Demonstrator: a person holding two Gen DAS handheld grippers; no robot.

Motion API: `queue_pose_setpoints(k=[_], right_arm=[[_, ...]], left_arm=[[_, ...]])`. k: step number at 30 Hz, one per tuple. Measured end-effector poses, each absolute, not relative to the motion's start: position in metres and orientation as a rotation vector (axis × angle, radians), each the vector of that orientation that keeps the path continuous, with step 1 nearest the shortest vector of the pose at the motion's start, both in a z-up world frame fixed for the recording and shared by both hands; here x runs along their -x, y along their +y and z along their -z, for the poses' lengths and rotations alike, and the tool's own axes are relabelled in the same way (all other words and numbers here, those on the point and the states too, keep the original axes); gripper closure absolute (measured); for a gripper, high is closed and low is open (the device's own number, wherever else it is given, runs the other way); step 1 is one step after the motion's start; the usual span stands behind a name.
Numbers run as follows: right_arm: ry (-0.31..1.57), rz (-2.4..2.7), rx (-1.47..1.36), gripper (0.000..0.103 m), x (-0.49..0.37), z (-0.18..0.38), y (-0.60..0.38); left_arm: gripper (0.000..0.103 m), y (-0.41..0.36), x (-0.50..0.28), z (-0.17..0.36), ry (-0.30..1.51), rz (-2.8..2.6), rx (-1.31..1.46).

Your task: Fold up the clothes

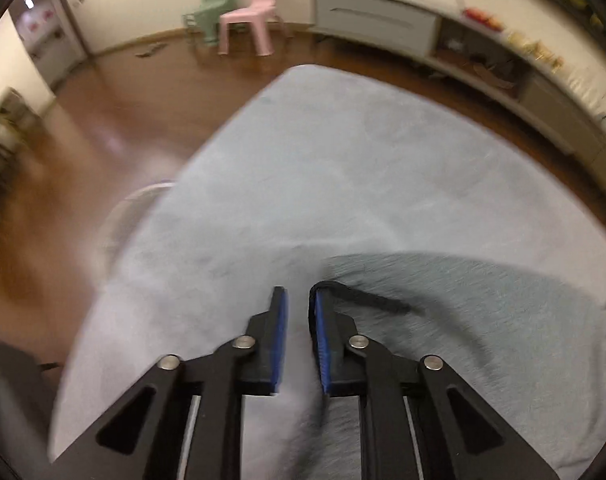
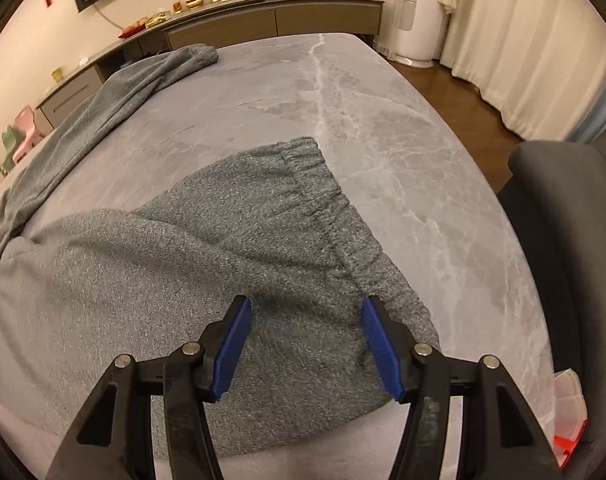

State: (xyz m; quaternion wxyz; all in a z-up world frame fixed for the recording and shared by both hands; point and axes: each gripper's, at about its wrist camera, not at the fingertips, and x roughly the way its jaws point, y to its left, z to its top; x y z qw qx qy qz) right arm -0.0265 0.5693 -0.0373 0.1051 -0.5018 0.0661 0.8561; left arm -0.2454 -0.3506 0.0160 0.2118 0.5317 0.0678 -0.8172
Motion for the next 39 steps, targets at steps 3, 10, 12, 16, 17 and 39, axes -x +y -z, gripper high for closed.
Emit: queue_pose_setpoints(k=[3,10,12,16,17,39], right_arm=[[0.182,-2.602,1.392,0.043,0.029,0.008,0.561],[0.516,-2.838,1.395,0.037,0.166,-0.034,0.525],[0.573,-2.818,1.399,0.037,0.220,-0.025,0.518],[0.617,-2.728,1.395,0.037,0.315,0.003,0.506],[0.620,-2.700,1.403,0.037,0.339,0.012,0.504],[0.296,-2.558,1.334,0.056,0.214,0.009,0.552]], left_arm=[[0.068,-0.344,0.199,-0.041,0.295,2.320,-1.353],[0.060,-0.257,0.101,-0.046,0.705,2.601,-1.369],[0.060,-0.235,0.096,-0.026,0.750,2.624,-1.431],[0.062,-0.222,0.107,-0.005,0.620,2.566,-1.519],[0.062,-0.223,0.109,-0.008,0.608,2.581,-1.501],[0.061,-0.256,0.123,0.018,0.423,2.484,-1.582]])
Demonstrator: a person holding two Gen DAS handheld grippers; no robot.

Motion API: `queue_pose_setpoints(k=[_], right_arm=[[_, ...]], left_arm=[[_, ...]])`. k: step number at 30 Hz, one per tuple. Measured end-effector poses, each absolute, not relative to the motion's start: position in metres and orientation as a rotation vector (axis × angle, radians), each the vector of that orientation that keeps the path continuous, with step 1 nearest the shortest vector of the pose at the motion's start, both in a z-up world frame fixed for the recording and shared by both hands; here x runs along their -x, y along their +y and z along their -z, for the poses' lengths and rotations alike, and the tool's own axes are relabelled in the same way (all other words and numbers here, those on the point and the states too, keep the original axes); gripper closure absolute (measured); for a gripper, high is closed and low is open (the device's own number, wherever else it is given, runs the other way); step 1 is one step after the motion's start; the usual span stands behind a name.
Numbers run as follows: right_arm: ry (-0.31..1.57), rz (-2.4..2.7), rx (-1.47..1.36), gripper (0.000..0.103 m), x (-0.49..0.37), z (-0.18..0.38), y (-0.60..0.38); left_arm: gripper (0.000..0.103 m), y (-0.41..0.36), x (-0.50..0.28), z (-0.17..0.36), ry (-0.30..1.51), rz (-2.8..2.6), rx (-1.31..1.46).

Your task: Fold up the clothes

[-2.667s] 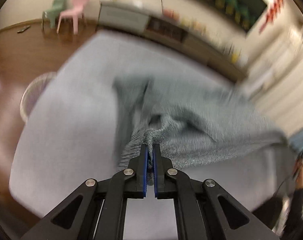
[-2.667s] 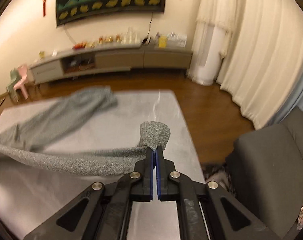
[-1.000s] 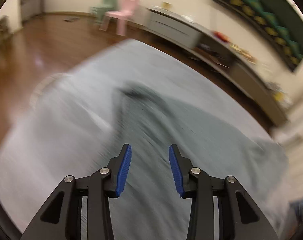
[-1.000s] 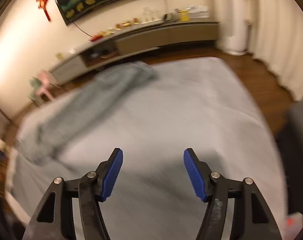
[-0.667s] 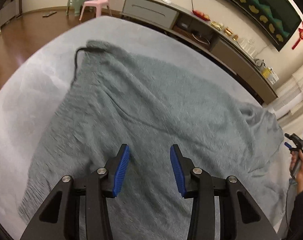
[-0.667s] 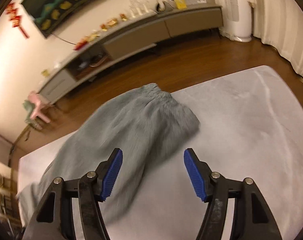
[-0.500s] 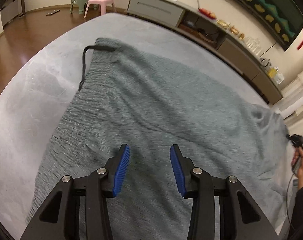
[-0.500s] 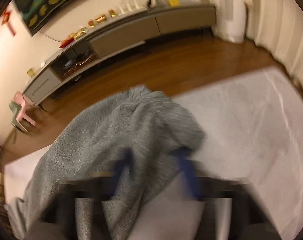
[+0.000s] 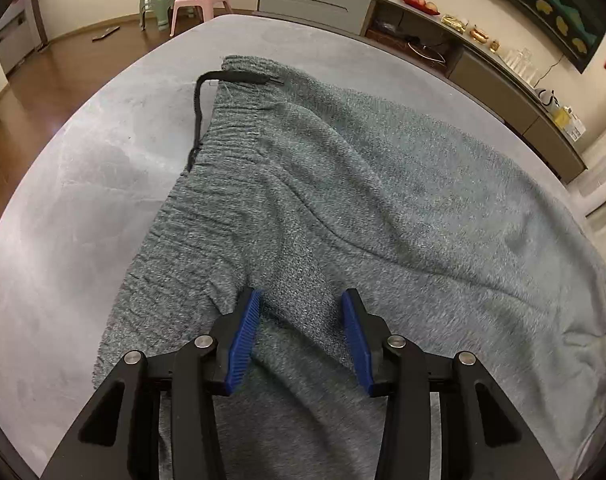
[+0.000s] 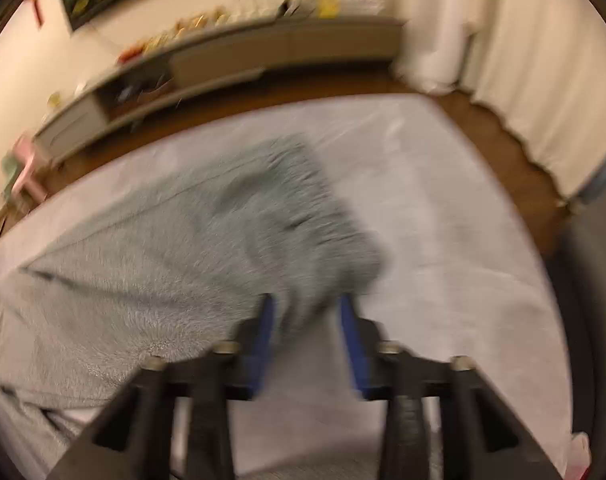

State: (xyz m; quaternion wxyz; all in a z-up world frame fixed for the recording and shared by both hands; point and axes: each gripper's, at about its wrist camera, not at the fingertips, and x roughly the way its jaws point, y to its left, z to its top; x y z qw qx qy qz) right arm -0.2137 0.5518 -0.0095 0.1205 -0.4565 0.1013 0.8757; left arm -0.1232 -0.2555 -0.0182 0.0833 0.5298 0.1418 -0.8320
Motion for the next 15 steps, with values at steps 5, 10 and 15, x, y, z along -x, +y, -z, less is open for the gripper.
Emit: queue_pose_setpoints(k=[5,10,15], right_arm=[[0.230,-2.641,1.223,0.050,0.232,-0.026,0.535],[0.125,-2.705,1.514,0.050,0.309,0.011,0.479],[0.057,-2.593,1.539,0.046,0.364,0.058,0.487]], left_arm=[[0.061,-0.254,0.122,0.020,0.410,2.494,-1.591],[0.061,-0.257,0.129,0.021,0.355,2.473,-1.582],[0.061,-0.268,0.140,0.022,0.333,2.433,-1.546]])
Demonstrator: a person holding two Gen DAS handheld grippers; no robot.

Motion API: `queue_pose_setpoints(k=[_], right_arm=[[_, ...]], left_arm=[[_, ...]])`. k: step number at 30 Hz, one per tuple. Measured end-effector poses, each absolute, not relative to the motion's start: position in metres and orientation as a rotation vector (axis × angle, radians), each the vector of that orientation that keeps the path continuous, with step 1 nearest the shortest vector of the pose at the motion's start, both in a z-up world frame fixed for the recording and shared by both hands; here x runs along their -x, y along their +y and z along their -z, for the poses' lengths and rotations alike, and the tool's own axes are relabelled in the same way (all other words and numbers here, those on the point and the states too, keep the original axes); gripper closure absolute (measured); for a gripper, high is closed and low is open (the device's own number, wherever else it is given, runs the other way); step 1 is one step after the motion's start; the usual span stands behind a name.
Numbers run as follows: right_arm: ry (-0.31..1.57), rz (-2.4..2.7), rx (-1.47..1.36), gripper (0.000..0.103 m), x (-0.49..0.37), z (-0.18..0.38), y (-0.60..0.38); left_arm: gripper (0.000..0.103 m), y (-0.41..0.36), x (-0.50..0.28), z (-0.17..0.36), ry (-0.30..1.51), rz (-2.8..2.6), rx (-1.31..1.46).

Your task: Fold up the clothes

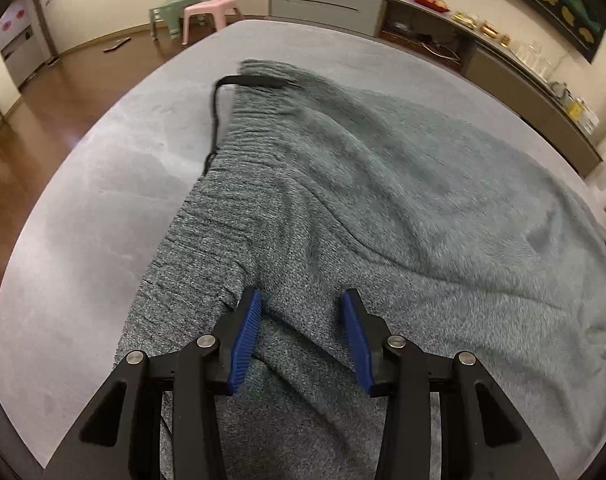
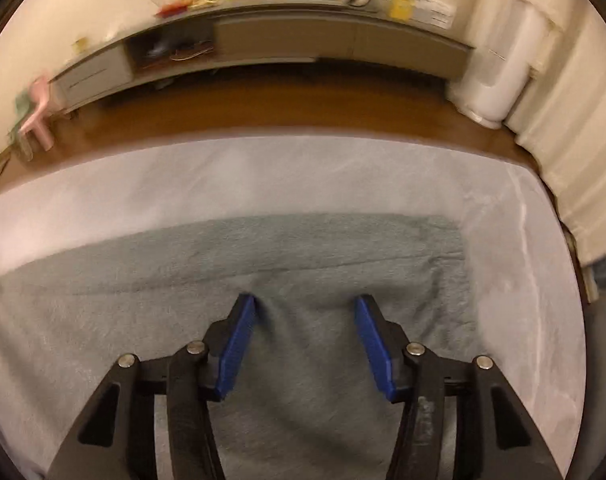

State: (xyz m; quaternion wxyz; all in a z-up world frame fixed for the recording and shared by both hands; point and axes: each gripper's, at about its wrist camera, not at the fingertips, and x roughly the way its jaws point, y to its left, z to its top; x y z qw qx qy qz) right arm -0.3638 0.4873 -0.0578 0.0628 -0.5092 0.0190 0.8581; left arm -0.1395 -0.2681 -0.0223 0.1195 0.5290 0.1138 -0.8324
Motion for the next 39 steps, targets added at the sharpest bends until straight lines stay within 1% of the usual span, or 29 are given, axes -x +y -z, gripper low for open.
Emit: queue_pose_setpoints(k=[3,5,6,7,8,9,12,15,18,22,24,25,28,31,35,37,38,39], right_arm=[[0.103,-2.549,1.514,0.040,0.387,0.061,0.500],[0.105,-2.504,1.529,0.040,0.394,0.057,0.503],[0.065,-2.476,1.510,0.043,0.392,0.052,0.497],[0.033,-2.472,1.476,0.043,0.387,0.045,0.489],[0.026,-2.536,1.420,0.043,0.374,0.032,0.473],[0.024,-2.608,1.423,0.043,0.363,0.026,0.454],[-0.060,-2.813,1.529,0.043,0.335,0.022,0.376],[-0.171,-2.905,1.685,0.043,0.326,0.037,0.306],[-0.289,-2.804,1.769,0.043,0.336,0.063,0.270],[-0.333,-2.784,1.614,0.043,0.330,0.046,0.243],[-0.370,-2.920,1.613,0.042,0.313,0.030,0.198],[-0.389,-2.988,1.610,0.042,0.304,0.021,0.175],[-0.470,-3.152,1.677,0.042,0.283,0.012,0.100],[-0.521,-3.255,1.801,0.042,0.274,0.021,0.012],[-0.613,-3.205,1.950,0.042,0.286,0.055,-0.092],[-0.661,-3.151,1.931,0.042,0.292,0.072,-0.113],[-0.684,-3.124,1.921,0.036,0.294,0.081,-0.124],[-0.695,-3.109,1.902,0.035,0.298,0.088,-0.133]], left_arm=[[0.061,-0.269,0.153,0.024,0.345,2.403,-1.531],[0.061,-0.264,0.156,0.023,0.325,2.403,-1.544],[0.062,-0.266,0.154,0.021,0.350,2.410,-1.547],[0.062,-0.269,0.152,0.018,0.378,2.419,-1.544],[0.062,-0.274,0.148,0.011,0.427,2.438,-1.513],[0.062,-0.279,0.145,0.005,0.474,2.456,-1.481],[0.062,-0.292,0.139,-0.003,0.573,2.466,-1.420],[0.062,-0.307,0.135,0.004,0.574,2.384,-1.402],[0.062,-0.330,0.127,0.014,0.623,2.267,-1.356],[0.062,-0.361,0.109,0.016,0.978,2.271,-1.276],[0.062,-0.370,0.101,0.014,1.105,2.291,-1.232],[0.062,-0.373,0.096,0.013,1.124,2.286,-1.213],[0.062,-0.377,0.081,0.012,1.064,2.252,-1.181],[0.062,-0.378,0.069,0.015,1.036,2.238,-1.168],[0.062,-0.361,0.079,0.022,1.000,2.291,-1.240],[0.062,-0.345,0.089,0.021,0.906,2.376,-1.286],[0.062,-0.336,0.093,0.019,0.856,2.410,-1.293],[0.062,-0.328,0.097,0.017,0.806,2.444,-1.300]])
